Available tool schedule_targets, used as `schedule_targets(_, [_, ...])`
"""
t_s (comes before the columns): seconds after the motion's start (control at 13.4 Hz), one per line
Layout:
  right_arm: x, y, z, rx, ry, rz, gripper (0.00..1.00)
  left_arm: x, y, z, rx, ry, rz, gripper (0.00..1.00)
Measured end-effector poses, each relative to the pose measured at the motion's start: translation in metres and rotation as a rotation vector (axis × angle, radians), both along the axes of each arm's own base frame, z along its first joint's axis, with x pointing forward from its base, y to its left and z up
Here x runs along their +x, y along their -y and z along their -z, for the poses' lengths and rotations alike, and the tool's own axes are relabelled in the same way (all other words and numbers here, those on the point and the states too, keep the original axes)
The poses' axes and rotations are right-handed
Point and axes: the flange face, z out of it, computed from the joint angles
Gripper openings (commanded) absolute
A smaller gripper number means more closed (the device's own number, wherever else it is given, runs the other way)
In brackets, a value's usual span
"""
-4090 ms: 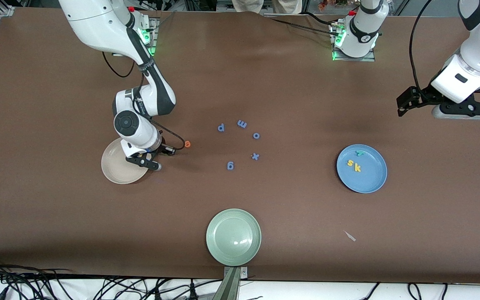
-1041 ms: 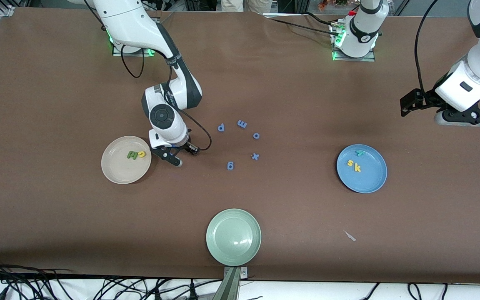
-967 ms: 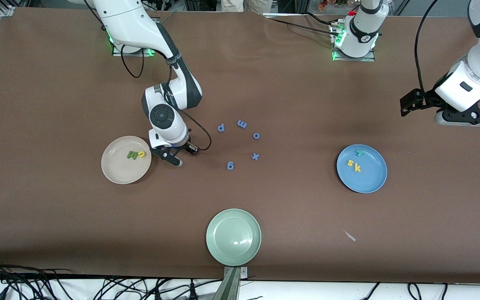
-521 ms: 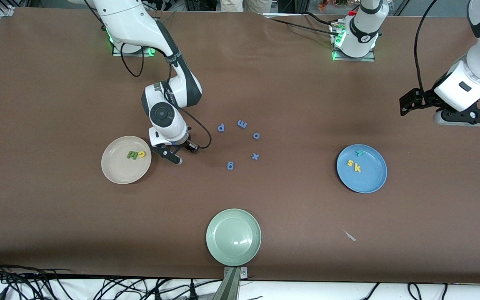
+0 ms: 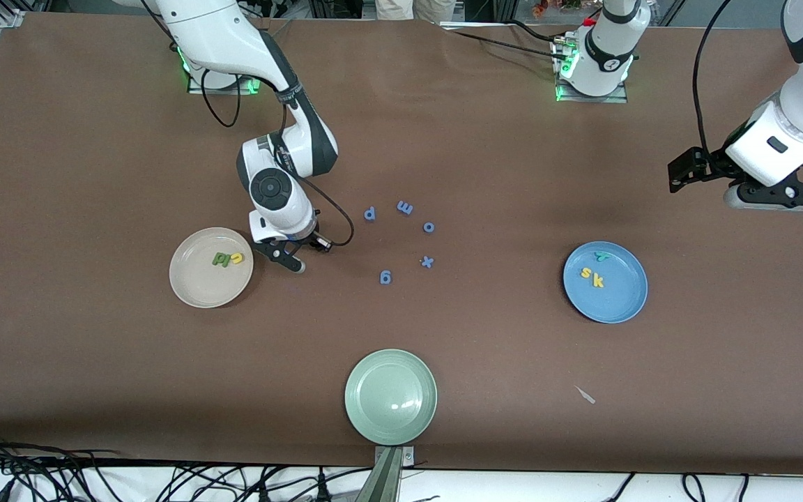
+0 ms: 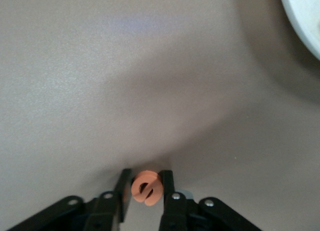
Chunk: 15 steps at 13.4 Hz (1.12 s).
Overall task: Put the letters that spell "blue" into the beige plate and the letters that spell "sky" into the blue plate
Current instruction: 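Grasp the orange e with the right gripper and move it over the white plate, then release the orange e onto the white plate with the right gripper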
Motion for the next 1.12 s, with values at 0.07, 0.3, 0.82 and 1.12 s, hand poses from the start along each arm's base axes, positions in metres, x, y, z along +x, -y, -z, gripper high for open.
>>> schedule_targets(0.07, [0.000, 0.000, 0.000, 0.000, 0.000, -0.006, 0.18, 0.000, 0.000, 0.000, 0.000, -0.002, 0.000, 1.00])
schedule_targets(0.3, [0.009, 0.021, -0.013, -0.015, -0.028, -0.074, 0.17, 0.000, 0.000, 0.000, 0.000, -0.003, -0.001, 1.00])
schedule_targets(0.82, [0.055, 0.169, -0.080, -0.039, -0.114, -0.365, 0.22, 0.000, -0.001, 0.000, 0.000, -0.004, -0.001, 1.00])
schedule_targets(1.12, [0.066, 0.223, -0.091, -0.046, -0.112, -0.428, 0.62, 0.000, -0.001, 0.000, 0.000, -0.004, -0.001, 1.00])
